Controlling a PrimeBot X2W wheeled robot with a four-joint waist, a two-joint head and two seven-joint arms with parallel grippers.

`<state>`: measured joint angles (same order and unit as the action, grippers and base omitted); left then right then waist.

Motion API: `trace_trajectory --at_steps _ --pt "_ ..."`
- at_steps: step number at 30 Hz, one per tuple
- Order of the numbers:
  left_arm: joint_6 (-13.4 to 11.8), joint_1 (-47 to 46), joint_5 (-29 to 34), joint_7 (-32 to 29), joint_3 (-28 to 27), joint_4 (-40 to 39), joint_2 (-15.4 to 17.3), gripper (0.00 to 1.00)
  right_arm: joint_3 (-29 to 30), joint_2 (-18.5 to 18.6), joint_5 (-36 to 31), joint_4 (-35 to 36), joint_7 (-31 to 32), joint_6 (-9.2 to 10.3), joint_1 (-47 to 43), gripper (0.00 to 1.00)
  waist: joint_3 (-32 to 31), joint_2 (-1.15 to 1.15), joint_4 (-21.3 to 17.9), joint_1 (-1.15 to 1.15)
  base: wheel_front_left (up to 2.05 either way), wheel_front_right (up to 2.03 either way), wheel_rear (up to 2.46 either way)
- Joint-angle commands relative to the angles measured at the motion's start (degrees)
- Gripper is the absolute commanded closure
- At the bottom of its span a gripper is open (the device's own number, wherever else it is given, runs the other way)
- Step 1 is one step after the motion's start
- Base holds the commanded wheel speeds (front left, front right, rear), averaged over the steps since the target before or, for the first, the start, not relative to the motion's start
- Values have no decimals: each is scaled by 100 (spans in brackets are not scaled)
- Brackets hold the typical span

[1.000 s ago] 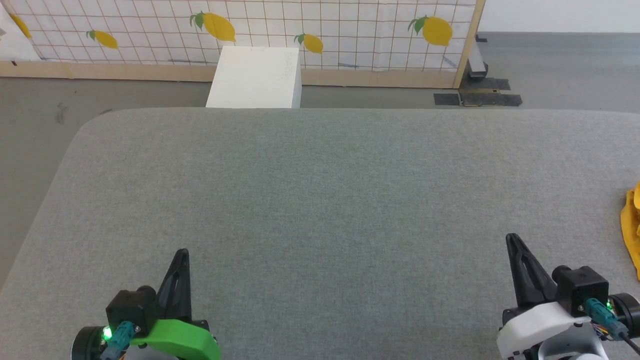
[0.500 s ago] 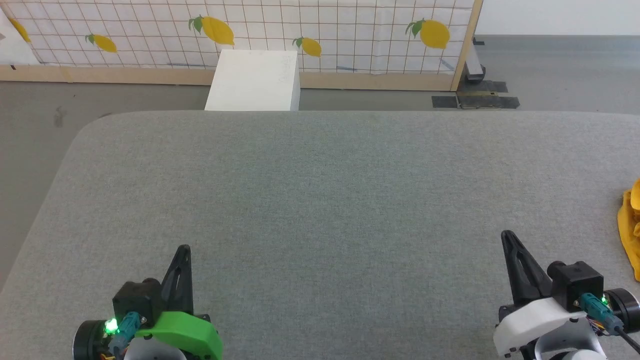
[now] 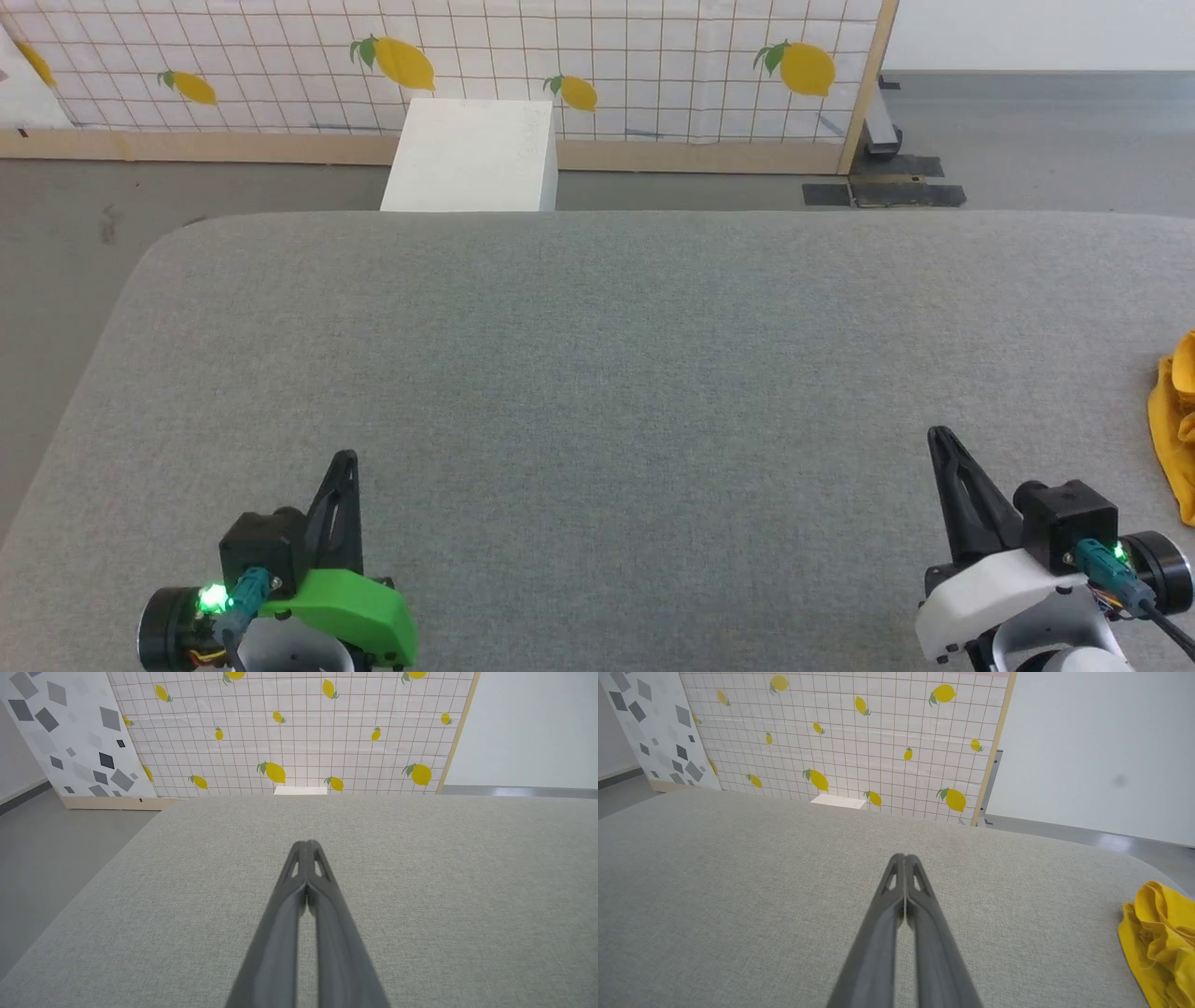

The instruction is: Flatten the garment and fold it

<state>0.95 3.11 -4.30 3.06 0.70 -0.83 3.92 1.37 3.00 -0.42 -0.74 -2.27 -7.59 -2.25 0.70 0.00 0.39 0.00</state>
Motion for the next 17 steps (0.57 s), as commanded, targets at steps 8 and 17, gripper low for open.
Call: trace_trajectory --at_steps 8,17 --pt "-54 -181 205 -124 -38 33 -54 100 -62 -11 37 49 96 9 156 100 -24 0 -14 0 0 0 0" --pt "-77 -255 332 -227 -56 61 -82 100 -104 -12 40 63 170 9 195 100 -50 0 -28 0 0 0 0"
